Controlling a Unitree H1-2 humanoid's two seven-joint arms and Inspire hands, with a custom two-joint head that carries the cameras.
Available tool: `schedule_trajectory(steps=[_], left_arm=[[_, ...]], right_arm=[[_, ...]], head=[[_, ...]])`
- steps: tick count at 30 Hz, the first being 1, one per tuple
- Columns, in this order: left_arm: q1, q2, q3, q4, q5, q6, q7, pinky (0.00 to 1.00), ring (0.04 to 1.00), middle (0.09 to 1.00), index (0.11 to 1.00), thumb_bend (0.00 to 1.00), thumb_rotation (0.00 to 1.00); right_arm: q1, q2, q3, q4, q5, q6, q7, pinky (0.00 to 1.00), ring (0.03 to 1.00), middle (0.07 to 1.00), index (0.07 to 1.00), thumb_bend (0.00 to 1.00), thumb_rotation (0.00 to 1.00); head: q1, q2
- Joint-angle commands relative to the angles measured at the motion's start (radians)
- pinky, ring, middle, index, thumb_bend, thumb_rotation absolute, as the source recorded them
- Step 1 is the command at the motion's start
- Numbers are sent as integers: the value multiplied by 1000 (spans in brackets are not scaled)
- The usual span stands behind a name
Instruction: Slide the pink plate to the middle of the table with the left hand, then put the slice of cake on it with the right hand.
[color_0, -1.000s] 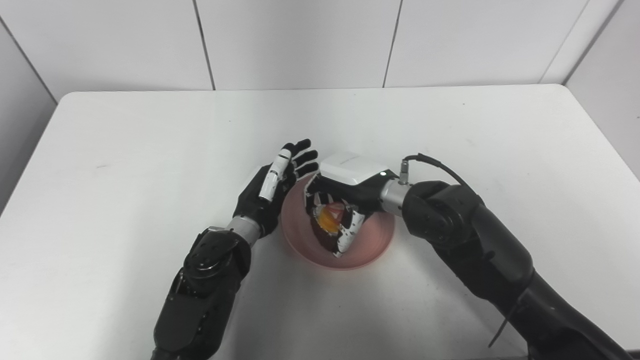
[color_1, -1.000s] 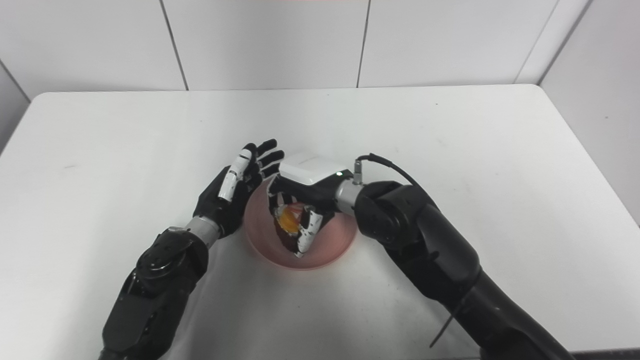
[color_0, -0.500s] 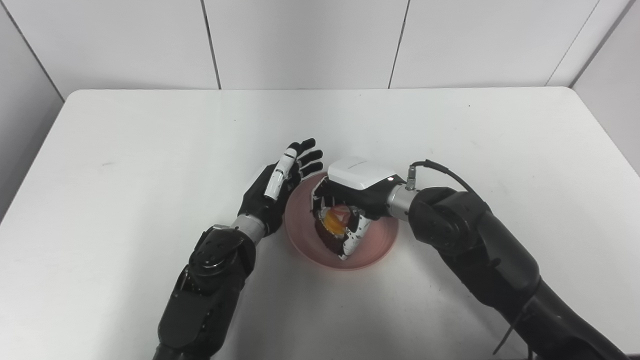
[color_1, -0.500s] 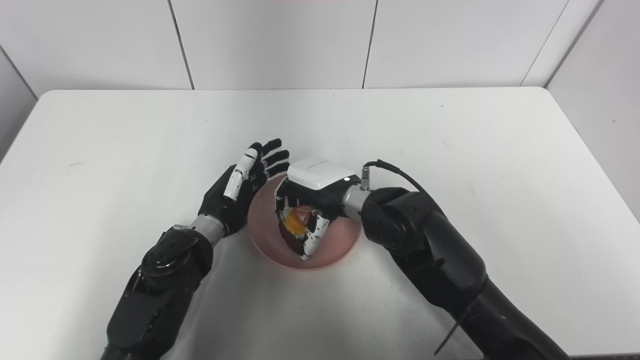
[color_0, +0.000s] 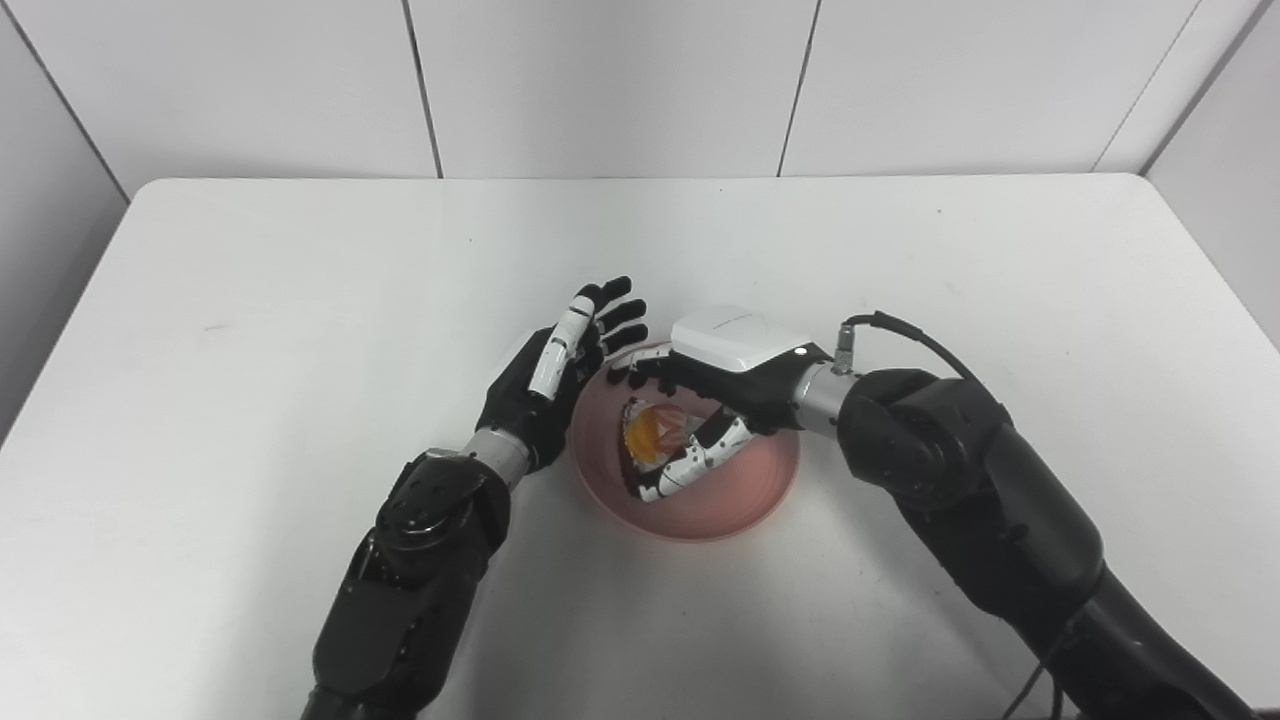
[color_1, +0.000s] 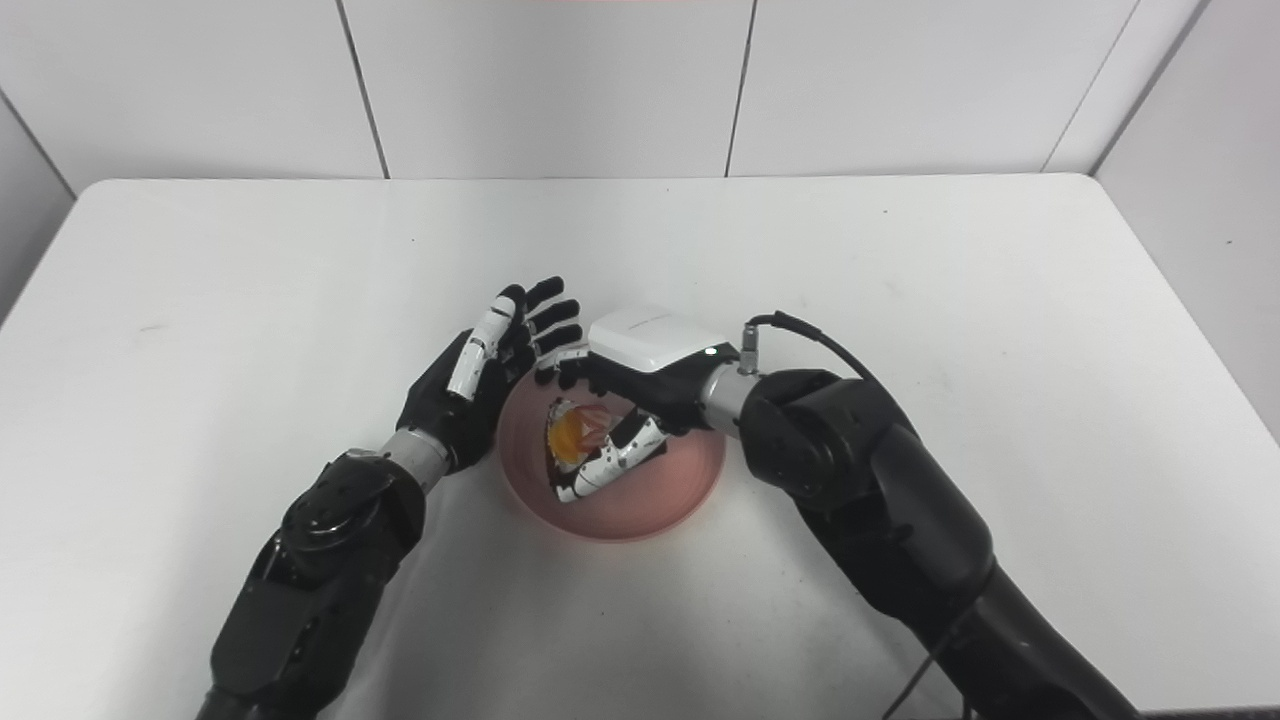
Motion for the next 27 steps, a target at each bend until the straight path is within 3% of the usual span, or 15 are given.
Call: schedule_trajectory(steps=[1,12,18,21,24,27], left_arm=[[1,10,-12,18,2,58,16,892,900,911,902,374,1000],[-1,3,-1,26,16,58,6,885,890,903,902,351,1000],[11,0,6,3,5,58,16,896,905,905,897,350,1000],[26,-8,17,-21,13,57,18,887,895,895,882,343,1000],[41,-17,26,-49,29,57,32,892,885,893,874,357,1000],[55,-30,43,-71,76,48,52,892,890,902,892,366,1000]], right_arm=[[-29,-3,-31,-38,15,3,-18,566,727,809,861,764,640],[-30,-9,-83,-78,37,7,-19,503,646,765,888,866,715],[-6,-4,-145,-130,65,25,-47,565,728,818,896,879,783],[27,11,-197,-104,123,-17,-130,587,727,809,897,884,817],[52,20,-223,-83,149,-42,-204,644,787,854,943,841,795],[89,40,-246,-76,174,-39,-268,695,823,875,975,825,804]], head=[[1,1],[-6,-5],[-22,-9],[-22,-11],[-24,-11],[-25,-16]])
